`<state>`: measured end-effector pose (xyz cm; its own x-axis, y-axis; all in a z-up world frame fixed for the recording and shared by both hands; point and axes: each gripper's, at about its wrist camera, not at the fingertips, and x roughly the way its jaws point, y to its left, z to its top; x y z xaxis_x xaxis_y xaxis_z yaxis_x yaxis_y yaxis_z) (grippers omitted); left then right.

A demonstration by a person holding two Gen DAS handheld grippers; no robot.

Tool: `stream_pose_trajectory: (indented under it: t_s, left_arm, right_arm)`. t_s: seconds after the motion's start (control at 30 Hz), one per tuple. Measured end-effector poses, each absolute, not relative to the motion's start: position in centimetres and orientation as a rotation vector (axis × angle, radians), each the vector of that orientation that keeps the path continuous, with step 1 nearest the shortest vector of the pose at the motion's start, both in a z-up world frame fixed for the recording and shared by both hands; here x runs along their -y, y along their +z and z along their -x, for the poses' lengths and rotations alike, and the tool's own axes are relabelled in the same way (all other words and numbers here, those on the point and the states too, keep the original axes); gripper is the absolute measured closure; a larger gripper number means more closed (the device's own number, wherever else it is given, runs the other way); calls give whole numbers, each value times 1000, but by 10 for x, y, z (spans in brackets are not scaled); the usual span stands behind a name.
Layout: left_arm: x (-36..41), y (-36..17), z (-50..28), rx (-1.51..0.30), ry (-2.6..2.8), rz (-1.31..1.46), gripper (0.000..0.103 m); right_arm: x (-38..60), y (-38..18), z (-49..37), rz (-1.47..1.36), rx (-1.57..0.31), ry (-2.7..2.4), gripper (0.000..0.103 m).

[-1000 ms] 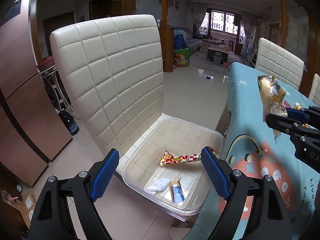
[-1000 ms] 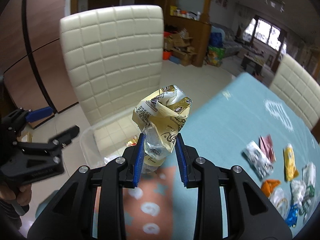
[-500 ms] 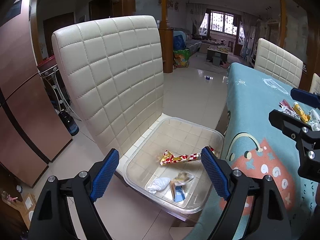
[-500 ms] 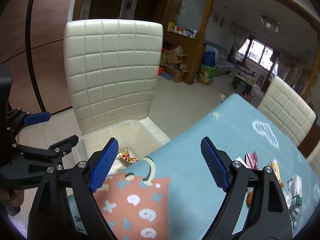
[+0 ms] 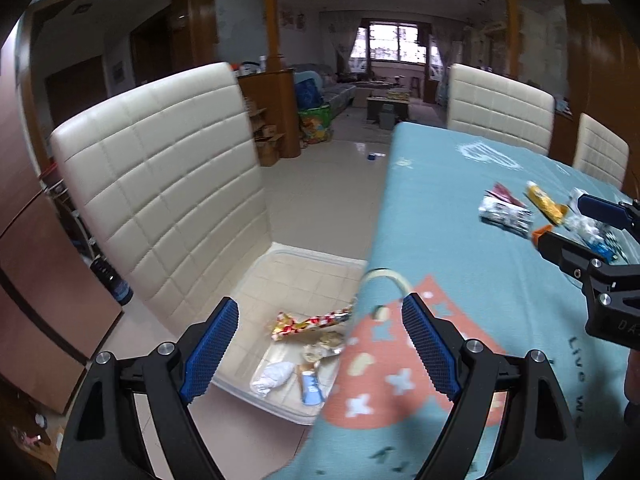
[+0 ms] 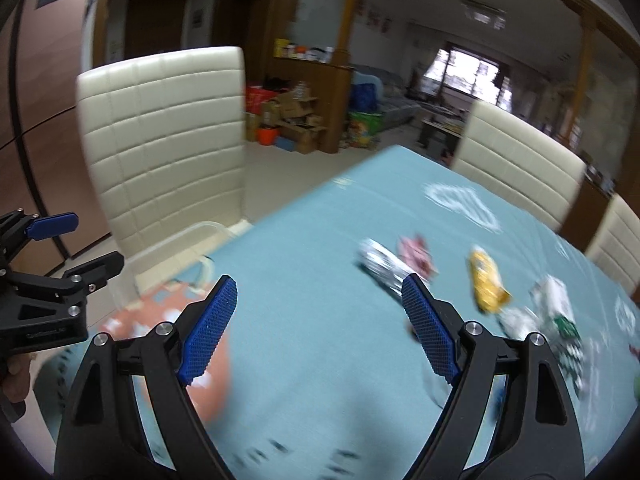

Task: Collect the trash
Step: 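Grasp the blue wrapper with right tool while left tool grasps the clear plastic lid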

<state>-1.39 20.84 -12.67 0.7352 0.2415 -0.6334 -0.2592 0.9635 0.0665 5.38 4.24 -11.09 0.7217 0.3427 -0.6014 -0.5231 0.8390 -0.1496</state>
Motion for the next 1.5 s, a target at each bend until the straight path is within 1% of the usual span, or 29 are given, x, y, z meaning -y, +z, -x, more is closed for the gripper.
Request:
stream_pose_trajectory:
  t_s: [0.27,0.33,0.37,0.4,0.5,0.63,0.77,0.8,0.87,1.23,1.5]
  left_arm:
    - [-132,-123,-13,-707,112,-27,21]
    - [-117,-122,-22,-715,80,-31,21]
    - [-110,-122,-25,-717,65,-33,21]
    - [-100,-122,-29,-718,45,-36,21]
    - [-81,-123,-38,-725,11,-52,21]
    - [-60,-124,-49,-747,-26,-53,21]
    - [-45,-127,-62,-773,-43,-54,21]
    - [-42,-128,-65,-778,-45,-55,21]
    - [-30,-131,-74,-796,-65,-59,21]
    - [41,-153,-109,-883,-156,-159,21]
    - [51,-168,-128,-949,-149,-161,21]
  right_arm:
    - [58,-125,-75,215,-685,295,20]
    - [83,-130,-81,191,-714,243,26]
    - [89,-132,-83,189,-723,230,34]
    - [99,-136,-87,187,-746,212,40]
    - [118,-143,-101,132,-803,213,46]
    - [133,-155,-114,66,-854,232,50]
    - [141,-165,-123,51,-891,245,70]
    - [144,-165,-122,48,-885,250,73]
    - [150,-164,-119,59,-860,230,77]
    - [199,-163,-118,-1,-811,202,78]
    - [205,-163,-120,-52,-804,254,78]
